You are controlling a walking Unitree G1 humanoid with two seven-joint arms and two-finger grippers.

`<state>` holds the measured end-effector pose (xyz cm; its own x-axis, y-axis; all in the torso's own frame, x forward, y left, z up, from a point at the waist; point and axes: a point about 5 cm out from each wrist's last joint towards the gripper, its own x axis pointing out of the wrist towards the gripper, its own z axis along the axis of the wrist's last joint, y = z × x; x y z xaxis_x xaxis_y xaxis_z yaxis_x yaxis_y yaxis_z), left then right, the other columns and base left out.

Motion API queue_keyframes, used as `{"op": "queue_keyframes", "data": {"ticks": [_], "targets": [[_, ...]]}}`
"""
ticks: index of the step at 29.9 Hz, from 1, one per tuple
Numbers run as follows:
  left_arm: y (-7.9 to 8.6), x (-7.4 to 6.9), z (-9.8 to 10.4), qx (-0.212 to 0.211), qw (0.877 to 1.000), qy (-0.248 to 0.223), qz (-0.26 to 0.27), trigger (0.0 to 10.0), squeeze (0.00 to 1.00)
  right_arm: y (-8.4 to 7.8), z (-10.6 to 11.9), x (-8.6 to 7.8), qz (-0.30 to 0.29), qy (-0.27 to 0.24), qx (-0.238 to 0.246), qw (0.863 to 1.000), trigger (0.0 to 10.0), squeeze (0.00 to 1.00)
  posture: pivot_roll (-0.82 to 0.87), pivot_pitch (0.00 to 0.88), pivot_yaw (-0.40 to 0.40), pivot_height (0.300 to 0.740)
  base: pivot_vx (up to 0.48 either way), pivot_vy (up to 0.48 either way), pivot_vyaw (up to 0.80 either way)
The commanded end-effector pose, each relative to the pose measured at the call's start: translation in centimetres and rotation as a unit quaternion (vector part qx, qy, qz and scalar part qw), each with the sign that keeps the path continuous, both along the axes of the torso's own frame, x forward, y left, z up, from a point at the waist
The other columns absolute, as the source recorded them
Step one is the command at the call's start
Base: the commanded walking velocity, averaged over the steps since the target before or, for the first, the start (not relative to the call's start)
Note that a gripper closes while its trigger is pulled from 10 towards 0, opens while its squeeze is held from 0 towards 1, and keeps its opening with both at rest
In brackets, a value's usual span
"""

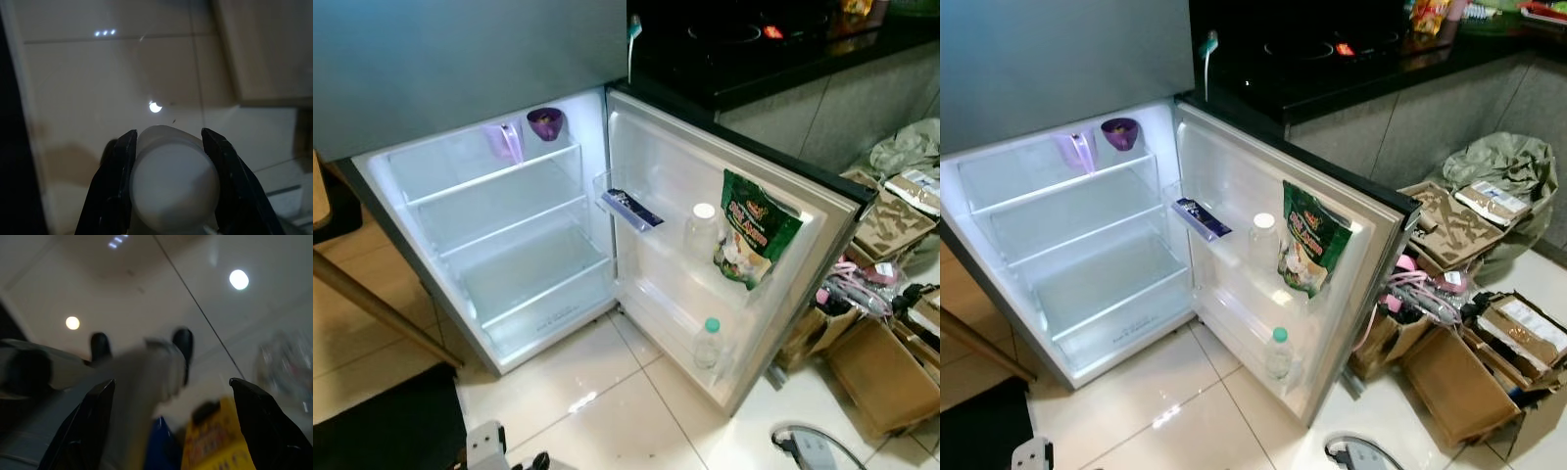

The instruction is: Restocking fridge

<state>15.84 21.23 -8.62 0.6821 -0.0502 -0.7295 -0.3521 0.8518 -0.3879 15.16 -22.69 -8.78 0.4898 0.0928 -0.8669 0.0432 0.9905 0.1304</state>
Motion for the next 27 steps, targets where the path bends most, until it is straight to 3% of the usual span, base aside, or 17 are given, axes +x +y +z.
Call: {"op": "queue_keyframes", "data": {"ticks": [1,4,13,18,19,22,24,26,27], "targets": [[0.2,-1.4,-0.6,0.007,0.999,0.033,-0.001,10.0,0.00,-0.3,-0.2,-0.6,-0.020,0.007,-0.010,1.000,10.0,0.00,-0.08,0.050,0.037,0.740,0.000,0.000,0.00],[0.2,-1.5,-0.7,0.008,0.999,0.036,0.000,10.0,0.00,-0.4,-0.3,-0.7,-0.022,0.008,-0.016,1.000,10.0,0.00,-0.08,0.050,0.037,0.740,0.000,0.000,0.00],[-0.2,-1.5,-0.8,0.013,0.999,0.041,0.001,10.0,0.00,-0.2,-0.3,-0.5,-0.030,0.007,-0.013,0.999,10.0,0.00,-0.08,0.031,0.036,0.740,0.000,0.000,-0.80],[0.0,0.2,0.0,0.026,1.000,0.013,0.011,10.0,0.00,0.2,-0.2,0.0,-0.031,-0.004,-0.002,1.000,10.0,0.00,-0.08,0.031,0.038,0.740,0.000,0.000,-0.67],[0.4,2.2,1.0,0.028,0.999,-0.028,0.025,10.0,0.00,0.5,-0.1,0.2,-0.023,-0.012,0.006,1.000,10.0,0.00,-0.08,0.031,0.038,0.740,0.000,0.000,0.00],[1.4,5.3,3.1,0.050,0.993,-0.092,0.044,10.0,0.00,0.8,0.0,0.6,-0.021,-0.024,0.021,0.999,10.0,0.00,-0.08,0.035,0.039,0.740,0.000,0.000,0.00],[1.4,5.3,3.1,0.050,0.993,-0.092,0.044,10.0,0.00,0.8,0.0,0.6,-0.021,-0.024,0.021,0.999,10.0,0.00,-0.08,0.035,0.039,0.740,0.000,0.000,0.00],[2.0,7.0,4.4,0.061,0.989,-0.128,0.047,10.0,0.00,0.8,0.3,1.2,-0.014,-0.040,0.024,0.999,10.0,0.00,-0.08,0.041,0.042,0.740,0.000,0.000,0.00],[2.0,7.0,4.4,0.061,0.989,-0.128,0.047,10.0,0.00,0.8,0.3,1.2,-0.014,-0.040,0.024,0.999,10.0,0.00,-0.08,0.041,0.042,0.740,0.000,0.000,0.00]]}}
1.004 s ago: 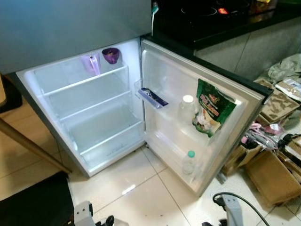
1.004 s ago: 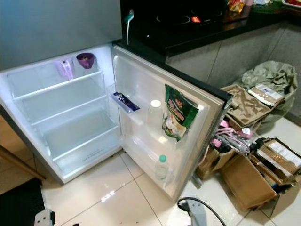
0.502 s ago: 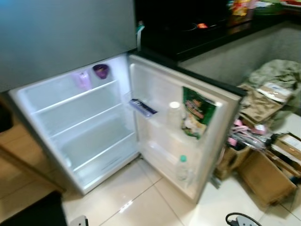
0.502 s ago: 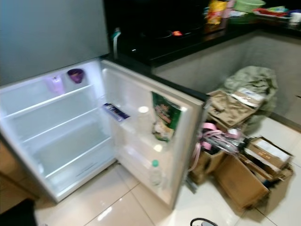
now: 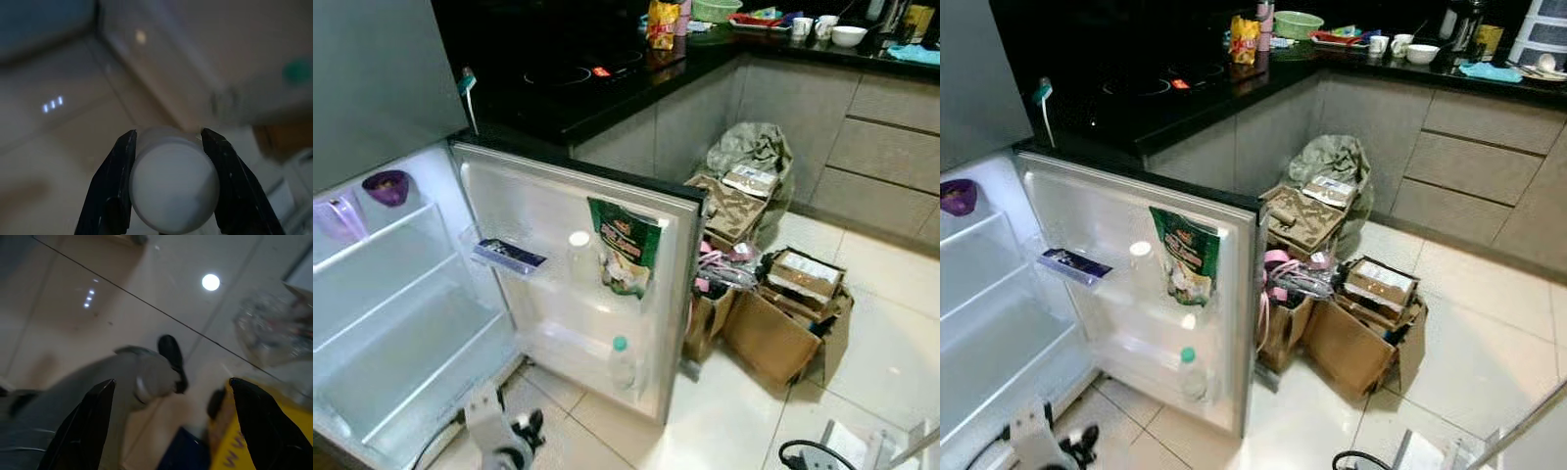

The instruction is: Restocking fridge

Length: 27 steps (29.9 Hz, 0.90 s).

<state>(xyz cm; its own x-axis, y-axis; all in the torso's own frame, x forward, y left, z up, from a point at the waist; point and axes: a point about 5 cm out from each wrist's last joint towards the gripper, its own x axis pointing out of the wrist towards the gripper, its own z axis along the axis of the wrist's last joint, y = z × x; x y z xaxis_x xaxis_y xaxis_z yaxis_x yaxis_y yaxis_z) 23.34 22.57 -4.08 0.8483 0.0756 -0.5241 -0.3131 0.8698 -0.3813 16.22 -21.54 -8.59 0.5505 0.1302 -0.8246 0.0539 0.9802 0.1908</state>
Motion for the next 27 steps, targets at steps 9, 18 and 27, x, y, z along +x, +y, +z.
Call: {"op": "queue_keyframes", "data": {"ticks": [9,18,27], "targets": [[2.9,6.0,7.1,0.023,0.982,-0.185,-0.006,10.0,0.00,0.1,6.2,7.6,0.097,-0.227,0.153,0.957,10.0,0.00,-0.09,0.076,0.063,0.740,0.000,0.000,0.00],[3.2,9.6,13.9,0.040,0.940,-0.332,-0.068,10.0,0.00,3.6,10.9,9.6,0.327,-0.310,0.262,0.853,10.0,0.00,-0.08,0.101,0.069,0.740,0.000,0.000,0.00],[3.1,11.7,18.9,0.076,0.910,-0.395,-0.100,10.0,0.00,6.6,12.2,9.1,0.410,-0.318,0.285,0.806,10.0,0.00,-0.08,0.124,0.088,0.740,0.000,0.000,0.00]]}}
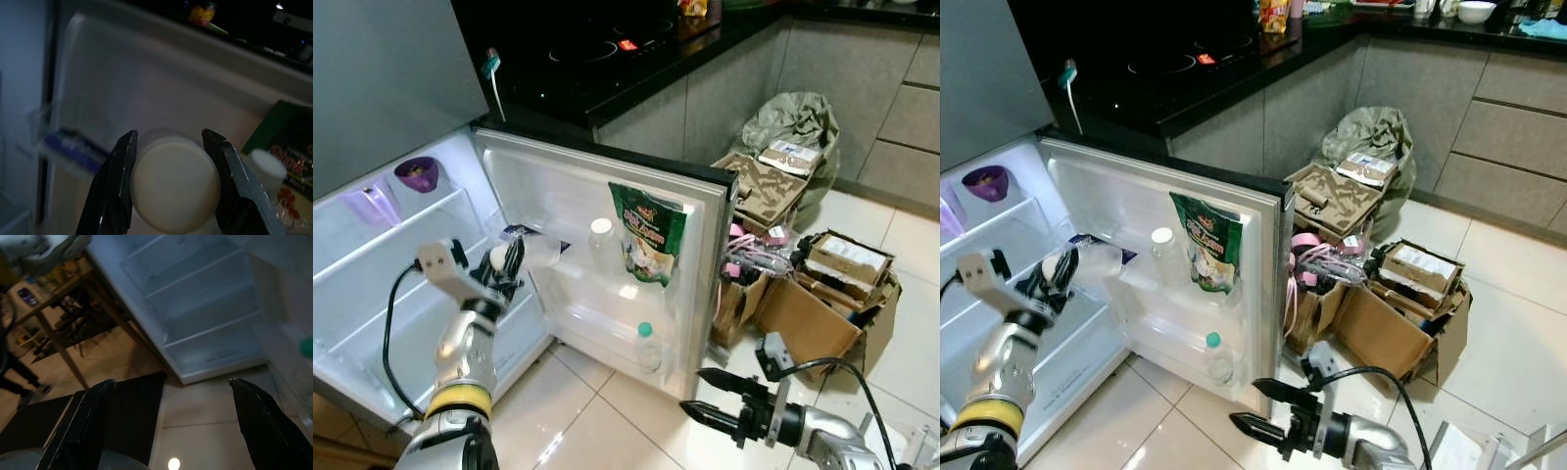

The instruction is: Restocking fridge

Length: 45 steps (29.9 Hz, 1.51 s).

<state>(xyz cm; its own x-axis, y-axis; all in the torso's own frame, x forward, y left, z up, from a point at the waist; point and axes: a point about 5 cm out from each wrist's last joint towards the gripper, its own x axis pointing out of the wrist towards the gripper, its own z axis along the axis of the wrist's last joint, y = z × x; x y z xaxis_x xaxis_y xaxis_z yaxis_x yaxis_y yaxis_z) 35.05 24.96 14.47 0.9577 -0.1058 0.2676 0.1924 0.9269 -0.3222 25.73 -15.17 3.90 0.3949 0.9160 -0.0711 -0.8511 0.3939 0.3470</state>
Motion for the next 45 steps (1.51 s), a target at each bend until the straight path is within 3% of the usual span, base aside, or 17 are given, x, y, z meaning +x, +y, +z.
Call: {"op": "queue_keyframes", "data": {"ticks": [1,4,5,6,8,10,11,15,16,19,22,25,27,28,31,38,45], "targets": [[0.9,0.0,0.1,0.028,0.999,0.016,0.019,10.0,0.00,0.3,-0.5,-0.5,0.013,0.011,-0.010,1.000,10.0,0.00,-0.08,0.121,0.089,0.740,0.000,0.000,0.00],[1.5,-0.3,-0.9,0.025,0.998,0.045,0.037,10.0,0.00,0.2,-1.0,-0.7,0.009,0.019,-0.023,1.000,10.0,0.00,-0.08,0.119,0.088,0.740,0.000,0.000,0.00],[2.1,-1.0,-2.6,0.011,0.995,0.083,0.056,10.0,0.00,0.0,-1.6,-0.9,0.002,0.030,-0.041,0.999,10.0,0.00,-0.08,0.119,0.088,0.740,0.000,0.000,0.00],[3.0,-2.8,-5.9,-0.002,0.984,0.153,0.086,10.0,0.00,-0.4,-2.6,-1.3,-0.010,0.048,-0.071,0.996,10.0,0.00,-0.08,0.114,0.088,0.740,0.000,0.000,0.00],[3.2,-3.4,-7.0,-0.001,0.980,0.175,0.096,10.0,0.00,-0.6,-2.9,-1.4,-0.013,0.053,-0.078,0.995,10.0,0.00,-0.08,0.114,0.088,0.740,0.000,0.000,0.00],[3.4,-5.7,-10.0,-0.030,0.969,0.217,0.111,10.0,0.00,-0.7,-3.2,-1.8,-0.013,0.065,-0.074,0.995,10.0,0.00,-0.08,0.110,0.085,0.740,0.000,0.000,0.00],[3.4,-5.7,-10.0,-0.030,0.969,0.217,0.111,10.0,0.00,-0.7,-3.2,-1.8,-0.013,0.065,-0.074,0.995,10.0,0.00,-0.08,0.110,0.085,0.740,0.000,0.000,0.00],[4.3,-9.0,-13.0,-0.100,0.951,0.251,0.152,10.0,0.00,-0.5,-3.1,-2.3,-0.007,0.073,-0.060,0.996,10.0,0.00,-0.09,0.108,0.087,0.740,0.000,0.000,0.00],[4.3,-9.0,-13.0,-0.100,0.951,0.251,0.152,10.0,0.00,-0.5,-3.1,-2.3,-0.007,0.073,-0.060,0.996,10.0,0.00,-0.09,0.108,0.087,0.740,0.000,0.000,0.00],[4.8,-10.7,-14.4,-0.111,0.935,0.284,0.178,10.0,0.00,-0.3,-3.2,-2.4,-0.001,0.076,-0.058,0.995,10.0,0.00,-0.08,0.106,0.084,0.740,0.000,0.000,0.00],[4.7,-13.7,-17.2,-0.100,0.904,0.366,0.197,10.0,0.00,-0.2,-3.9,-2.3,-0.014,0.085,-0.076,0.993,10.0,0.00,-0.08,0.100,0.080,0.740,0.000,0.000,0.00],[4.5,-14.5,-17.9,-0.097,0.894,0.389,0.198,10.0,0.00,-0.2,-4.2,-2.4,-0.020,0.091,-0.082,0.992,10.0,0.00,-0.08,0.098,0.079,0.740,0.000,0.000,0.00],[3.5,-17.2,-20.1,-0.080,0.864,0.458,0.194,10.0,0.00,-0.5,-5.4,-2.8,-0.053,0.121,-0.096,0.987,10.0,0.00,-0.08,0.089,0.075,0.740,0.000,0.000,0.00],[3.5,-17.2,-20.1,-0.080,0.864,0.458,0.194,10.0,0.00,-0.5,-5.4,-2.8,-0.053,0.121,-0.096,0.987,10.0,0.00,-0.08,0.089,0.075,0.740,0.000,0.000,0.00],[1.8,-20.3,-22.2,-0.072,0.831,0.521,0.182,10.0,0.00,-1.0,-7.4,-4.1,-0.105,0.172,-0.117,0.973,10.0,0.00,-0.09,0.081,0.080,0.740,0.000,0.000,0.00],[0.7,-21.4,-23.1,-0.068,0.819,0.543,0.171,10.0,0.00,-1.5,-8.4,-5.0,-0.148,0.203,-0.125,0.960,10.0,0.00,-0.09,0.078,0.078,0.740,0.000,0.072,0.00],[0.2,-21.1,-23.1,-0.063,0.820,0.546,0.160,10.0,0.00,-3.3,-10.4,-7.0,-0.232,0.256,-0.179,0.921,10.0,0.00,-0.09,0.071,0.075,0.740,0.000,0.268,0.00]]}}
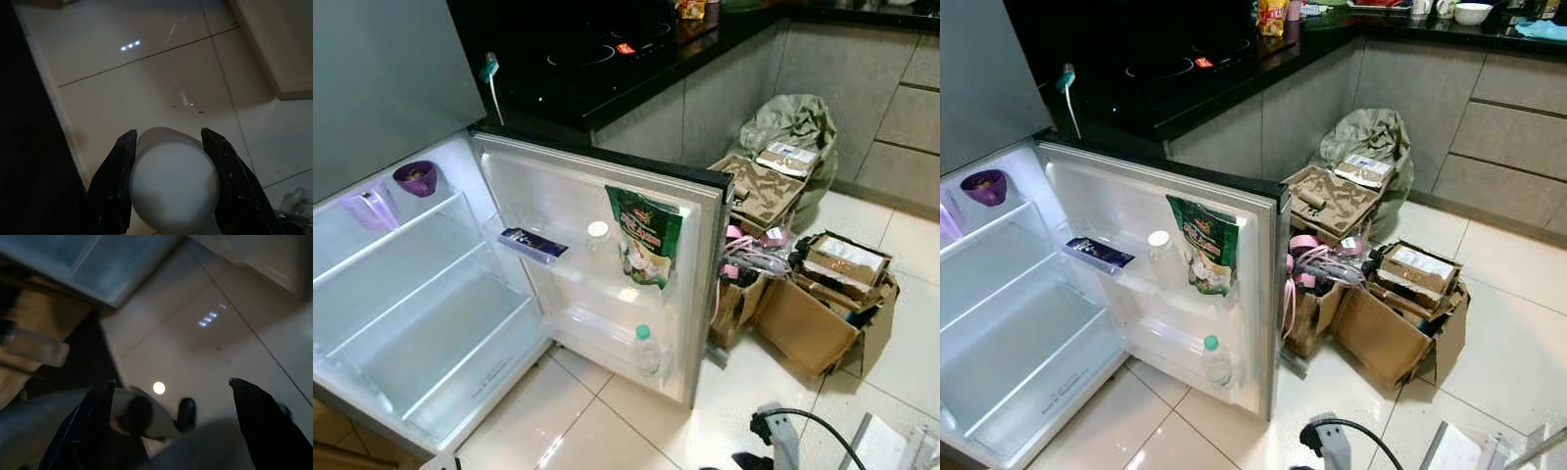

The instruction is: Restocking fridge

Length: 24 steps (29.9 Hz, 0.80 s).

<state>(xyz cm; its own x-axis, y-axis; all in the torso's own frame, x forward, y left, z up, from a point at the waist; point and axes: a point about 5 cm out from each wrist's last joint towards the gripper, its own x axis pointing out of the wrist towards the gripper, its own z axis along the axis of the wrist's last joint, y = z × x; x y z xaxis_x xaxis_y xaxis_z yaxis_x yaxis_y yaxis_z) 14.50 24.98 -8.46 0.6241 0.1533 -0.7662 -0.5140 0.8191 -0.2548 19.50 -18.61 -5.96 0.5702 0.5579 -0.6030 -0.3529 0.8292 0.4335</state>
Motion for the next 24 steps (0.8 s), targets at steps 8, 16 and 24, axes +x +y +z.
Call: {"op": "queue_keyframes", "data": {"ticks": [8,16,24], "targets": [[0.1,-0.1,0.0,0.007,1.000,0.008,-0.007,10.0,0.00,-0.5,-1.2,-1.6,-0.056,0.031,-0.026,0.998,10.0,0.00,-0.09,0.069,0.077,0.740,0.000,0.295,0.00],[-0.4,0.1,-0.1,0.009,0.999,0.009,-0.032,10.0,0.00,-0.5,-1.4,-1.7,-0.069,0.035,-0.033,0.996,10.0,0.00,-0.09,0.064,0.076,0.740,0.000,0.148,0.00],[-1.6,0.2,-0.3,-0.003,0.997,0.014,-0.079,10.0,0.00,-0.5,-1.3,-1.5,-0.072,0.032,-0.031,0.996,10.0,0.00,-0.09,0.059,0.076,0.740,0.000,-0.404,0.00]]}}
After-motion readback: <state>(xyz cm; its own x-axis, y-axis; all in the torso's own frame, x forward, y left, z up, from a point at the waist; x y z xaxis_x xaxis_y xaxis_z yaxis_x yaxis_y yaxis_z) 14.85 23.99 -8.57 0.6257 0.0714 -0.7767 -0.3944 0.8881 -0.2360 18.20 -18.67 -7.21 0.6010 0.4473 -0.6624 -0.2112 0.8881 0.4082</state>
